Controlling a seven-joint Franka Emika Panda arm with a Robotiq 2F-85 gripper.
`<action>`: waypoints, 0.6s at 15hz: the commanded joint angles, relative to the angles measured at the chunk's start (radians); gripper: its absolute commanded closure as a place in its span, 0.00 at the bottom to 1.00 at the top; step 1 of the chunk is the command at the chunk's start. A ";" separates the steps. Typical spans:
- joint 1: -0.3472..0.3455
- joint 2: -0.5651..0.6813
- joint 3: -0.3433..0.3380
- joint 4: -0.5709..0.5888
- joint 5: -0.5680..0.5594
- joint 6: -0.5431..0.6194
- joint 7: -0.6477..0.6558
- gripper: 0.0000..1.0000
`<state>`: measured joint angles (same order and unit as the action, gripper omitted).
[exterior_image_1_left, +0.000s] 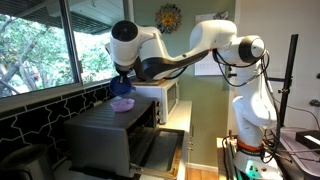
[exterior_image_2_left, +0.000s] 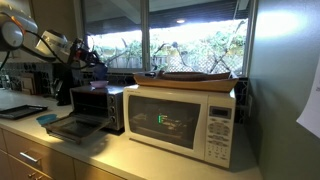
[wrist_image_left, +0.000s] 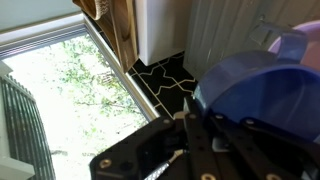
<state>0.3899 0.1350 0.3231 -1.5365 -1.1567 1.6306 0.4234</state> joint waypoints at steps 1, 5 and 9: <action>0.002 -0.028 -0.001 -0.044 -0.033 0.023 -0.007 0.99; 0.001 -0.031 0.000 -0.053 -0.056 0.025 -0.006 0.99; 0.001 -0.032 0.000 -0.056 -0.076 0.027 -0.005 0.99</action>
<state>0.3917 0.1326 0.3236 -1.5499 -1.2018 1.6321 0.4234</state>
